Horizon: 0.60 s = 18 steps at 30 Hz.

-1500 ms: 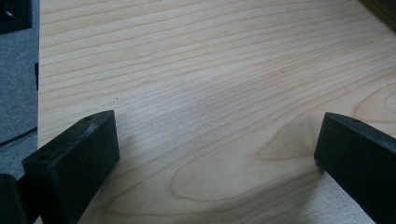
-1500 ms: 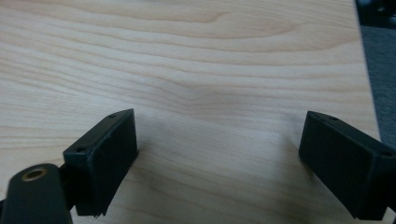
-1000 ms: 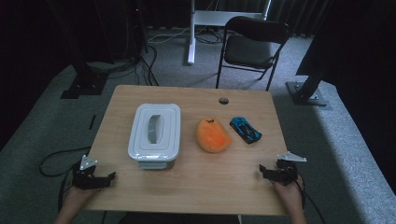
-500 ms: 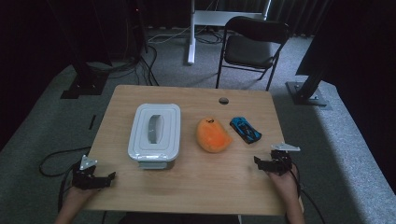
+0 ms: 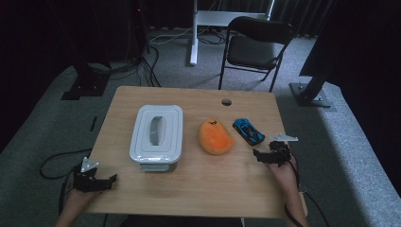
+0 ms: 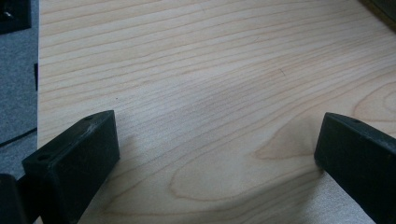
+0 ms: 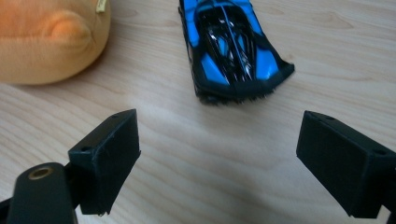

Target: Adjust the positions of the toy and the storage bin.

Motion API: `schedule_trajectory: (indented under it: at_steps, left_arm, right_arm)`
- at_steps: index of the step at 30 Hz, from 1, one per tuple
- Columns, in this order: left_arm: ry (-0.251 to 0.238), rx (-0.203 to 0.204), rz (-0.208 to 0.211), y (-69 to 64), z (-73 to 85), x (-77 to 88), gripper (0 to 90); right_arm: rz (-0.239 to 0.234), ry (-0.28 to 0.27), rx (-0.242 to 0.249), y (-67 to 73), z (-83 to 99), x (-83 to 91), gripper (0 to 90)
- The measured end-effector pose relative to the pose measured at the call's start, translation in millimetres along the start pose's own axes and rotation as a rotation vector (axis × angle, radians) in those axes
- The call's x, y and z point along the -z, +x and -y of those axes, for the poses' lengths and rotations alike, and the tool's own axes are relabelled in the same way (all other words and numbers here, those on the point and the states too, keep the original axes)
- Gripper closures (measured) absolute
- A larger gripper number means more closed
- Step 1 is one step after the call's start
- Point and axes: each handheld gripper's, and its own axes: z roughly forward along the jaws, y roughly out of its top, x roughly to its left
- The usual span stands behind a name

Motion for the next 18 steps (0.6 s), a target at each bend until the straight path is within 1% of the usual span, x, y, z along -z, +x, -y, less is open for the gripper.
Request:
schedule_trajectory:
  at_steps: [1, 4, 8, 9, 10, 11, 14, 18]
  left_arm:
    - [0.0, 0.0, 0.0, 0.0, 0.0, 0.0, 0.3]
    - [0.0, 0.0, 0.0, 0.0, 0.0, 0.0, 0.3]
    - [0.0, 0.0, 0.0, 0.0, 0.0, 0.0, 0.3]
    - [0.0, 0.0, 0.0, 0.0, 0.0, 0.0, 0.3]
    - [0.0, 0.0, 0.0, 0.0, 0.0, 0.0, 0.3]
    - [0.0, 0.0, 0.0, 0.0, 0.0, 0.0, 0.3]
    - [0.0, 0.0, 0.0, 0.0, 0.0, 0.0, 0.3]
    - [0.0, 0.0, 0.0, 0.0, 0.0, 0.0, 0.3]
  right_arm:
    - [0.0, -0.001, 0.006, 1.1, -4.8, -2.8, 12.6]
    - [-0.001, -0.001, 0.016, 1.8, -11.8, -7.2, 12.5]
    - [-0.003, 0.013, 0.024, 2.3, -18.0, -13.6, 12.5]
    - [-0.002, 0.023, 0.029, 2.4, -21.5, -18.2, 12.3]
    - [-0.002, 0.023, 0.029, 2.4, -21.5, -18.2, 12.3]
    - [-0.006, 0.031, 0.027, 1.6, -25.0, -22.6, 12.3]
    - [-0.007, 0.037, 0.029, 0.3, -30.9, -27.8, 11.4]
    - [-0.011, 0.041, 0.032, -0.8, -37.7, -32.1, 10.9]
